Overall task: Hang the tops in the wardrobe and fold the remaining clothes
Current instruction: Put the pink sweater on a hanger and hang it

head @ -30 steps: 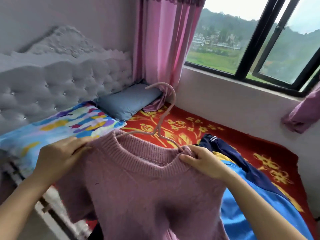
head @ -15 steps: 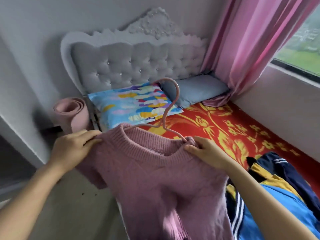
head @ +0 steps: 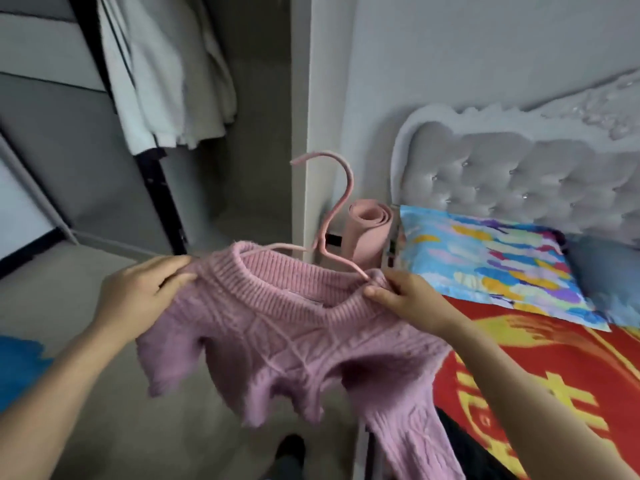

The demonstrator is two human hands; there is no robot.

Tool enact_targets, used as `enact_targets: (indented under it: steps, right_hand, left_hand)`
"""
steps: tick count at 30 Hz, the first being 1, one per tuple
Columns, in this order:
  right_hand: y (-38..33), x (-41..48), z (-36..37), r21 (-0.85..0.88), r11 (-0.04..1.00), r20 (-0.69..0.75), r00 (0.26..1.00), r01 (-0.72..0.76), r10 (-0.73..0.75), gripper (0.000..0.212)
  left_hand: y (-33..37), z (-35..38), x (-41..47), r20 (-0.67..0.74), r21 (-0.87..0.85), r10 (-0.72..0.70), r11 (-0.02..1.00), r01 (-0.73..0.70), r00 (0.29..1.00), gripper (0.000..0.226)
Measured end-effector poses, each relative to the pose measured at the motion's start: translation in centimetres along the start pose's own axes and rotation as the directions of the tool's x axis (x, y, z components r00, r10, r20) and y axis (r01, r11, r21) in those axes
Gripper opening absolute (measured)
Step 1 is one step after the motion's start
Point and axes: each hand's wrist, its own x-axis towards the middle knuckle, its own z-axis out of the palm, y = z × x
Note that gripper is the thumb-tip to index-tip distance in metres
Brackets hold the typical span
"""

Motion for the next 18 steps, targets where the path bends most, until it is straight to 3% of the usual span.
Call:
enact_targets:
  steps: [4, 9, 18]
  right_hand:
    - [-3.0, 3.2, 1.8, -0.014, 0.997, 0.01, 0.997, 0.079, -0.079, 0.035]
    - [-6.1, 8.9, 3.0, -0.042, 0.993, -0.029, 0.993, 0.113, -0.114, 0.039]
    - [-13.4, 22.1, 7.1, -0.047, 0.985, -0.037, 0.985, 0.168, -0.169, 0.042]
  left_hand:
    - [-3.1, -2.2, 0.3, -0.072, 0.014, -0.014, 1.0, 0.015, 0.997, 0.025]
    - [-8.3, -2.2, 2.0, -0.14, -0.015, -0.029, 1.0, 0.028, 0.99, 0.024]
    - [-20.6, -2.0, 6.3, -0.141, -0.036, -0.111, 0.994, 0.107, 0.984, 0.024]
